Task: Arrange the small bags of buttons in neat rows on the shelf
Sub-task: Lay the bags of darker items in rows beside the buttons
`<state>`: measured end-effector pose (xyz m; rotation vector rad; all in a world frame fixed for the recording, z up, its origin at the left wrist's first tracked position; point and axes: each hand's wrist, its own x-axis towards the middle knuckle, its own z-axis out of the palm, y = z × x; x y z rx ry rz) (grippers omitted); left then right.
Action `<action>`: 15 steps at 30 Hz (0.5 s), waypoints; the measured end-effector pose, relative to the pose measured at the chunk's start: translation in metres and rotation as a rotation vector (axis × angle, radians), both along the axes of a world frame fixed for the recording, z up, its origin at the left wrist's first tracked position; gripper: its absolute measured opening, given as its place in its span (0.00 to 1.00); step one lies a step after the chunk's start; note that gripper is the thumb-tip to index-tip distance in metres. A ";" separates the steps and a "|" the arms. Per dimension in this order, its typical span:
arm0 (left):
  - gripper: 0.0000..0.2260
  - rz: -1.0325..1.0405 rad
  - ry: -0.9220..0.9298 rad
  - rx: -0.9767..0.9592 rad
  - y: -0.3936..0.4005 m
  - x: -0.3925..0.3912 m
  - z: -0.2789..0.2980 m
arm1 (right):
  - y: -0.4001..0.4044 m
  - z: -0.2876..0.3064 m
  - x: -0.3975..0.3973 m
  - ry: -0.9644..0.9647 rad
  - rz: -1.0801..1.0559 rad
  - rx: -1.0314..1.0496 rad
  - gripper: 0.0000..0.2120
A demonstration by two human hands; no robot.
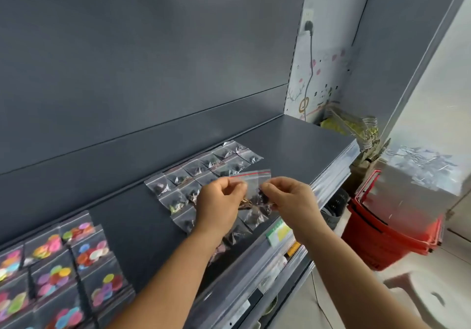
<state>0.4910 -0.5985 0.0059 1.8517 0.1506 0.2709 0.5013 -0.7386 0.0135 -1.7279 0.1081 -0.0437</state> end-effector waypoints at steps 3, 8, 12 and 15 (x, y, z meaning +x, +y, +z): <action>0.05 0.017 0.030 0.034 -0.006 0.025 0.000 | -0.012 0.000 0.029 -0.014 -0.022 -0.020 0.07; 0.10 0.094 0.054 0.104 -0.012 0.061 -0.003 | -0.033 -0.004 0.082 -0.032 0.008 -0.149 0.07; 0.10 0.172 0.076 0.163 -0.027 0.086 -0.008 | -0.049 -0.012 0.127 -0.048 0.075 -0.305 0.08; 0.10 0.242 0.101 0.256 -0.043 0.105 -0.014 | -0.059 -0.017 0.156 -0.039 0.172 -0.400 0.10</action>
